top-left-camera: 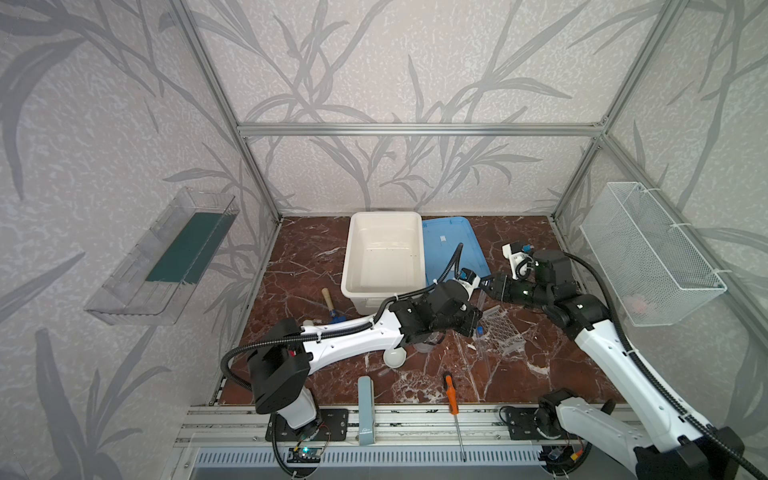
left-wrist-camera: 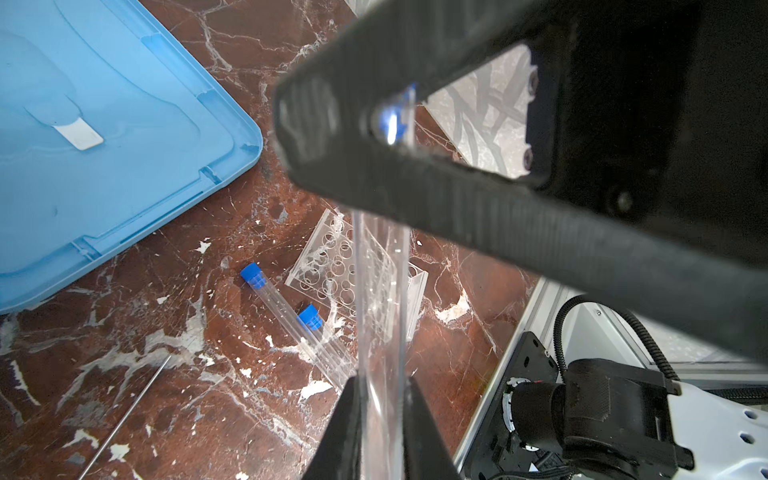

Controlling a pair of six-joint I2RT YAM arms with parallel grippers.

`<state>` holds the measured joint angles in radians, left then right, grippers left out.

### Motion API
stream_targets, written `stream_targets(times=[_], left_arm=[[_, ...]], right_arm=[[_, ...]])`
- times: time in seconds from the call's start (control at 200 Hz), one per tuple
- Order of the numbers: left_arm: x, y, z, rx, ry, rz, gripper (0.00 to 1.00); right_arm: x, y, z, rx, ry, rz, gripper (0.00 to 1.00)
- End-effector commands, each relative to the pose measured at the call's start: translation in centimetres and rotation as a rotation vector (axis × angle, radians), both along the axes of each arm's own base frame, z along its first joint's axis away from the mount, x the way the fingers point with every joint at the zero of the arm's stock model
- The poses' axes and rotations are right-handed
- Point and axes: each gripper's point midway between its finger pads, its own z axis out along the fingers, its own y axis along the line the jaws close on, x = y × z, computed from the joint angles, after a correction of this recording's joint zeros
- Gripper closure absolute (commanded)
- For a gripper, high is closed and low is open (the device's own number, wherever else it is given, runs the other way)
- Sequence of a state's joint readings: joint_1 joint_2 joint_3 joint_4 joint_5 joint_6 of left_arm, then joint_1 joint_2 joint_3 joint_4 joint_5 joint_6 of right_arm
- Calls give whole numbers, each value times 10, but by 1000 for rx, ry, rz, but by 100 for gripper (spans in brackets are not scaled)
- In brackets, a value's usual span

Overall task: Organize the chemistry lab equipment
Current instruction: 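Grasp the tube's capped end with the right gripper while the left gripper holds it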

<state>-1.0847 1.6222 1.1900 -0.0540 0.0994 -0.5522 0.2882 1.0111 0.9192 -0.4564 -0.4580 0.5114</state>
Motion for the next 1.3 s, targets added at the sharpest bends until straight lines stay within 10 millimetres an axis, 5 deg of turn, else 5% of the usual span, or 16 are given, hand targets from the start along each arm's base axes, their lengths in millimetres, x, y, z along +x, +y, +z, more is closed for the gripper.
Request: stream_targets(times=[0.0, 0.145, 0.33, 1.294], left_arm=[[3, -2, 13, 7, -45, -8, 82], [3, 11, 6, 82, -119, -29, 82], [0, 20, -3, 152, -183, -64, 82], [-5, 6, 0, 141, -213, -99, 82]], right_arm=[[-11, 0, 8, -40, 14, 53, 48], [-21, -15, 7, -34, 108, 72, 46], [-32, -10, 16, -1, 150, 158, 47], [-15, -2, -16, 0, 193, 162, 72]])
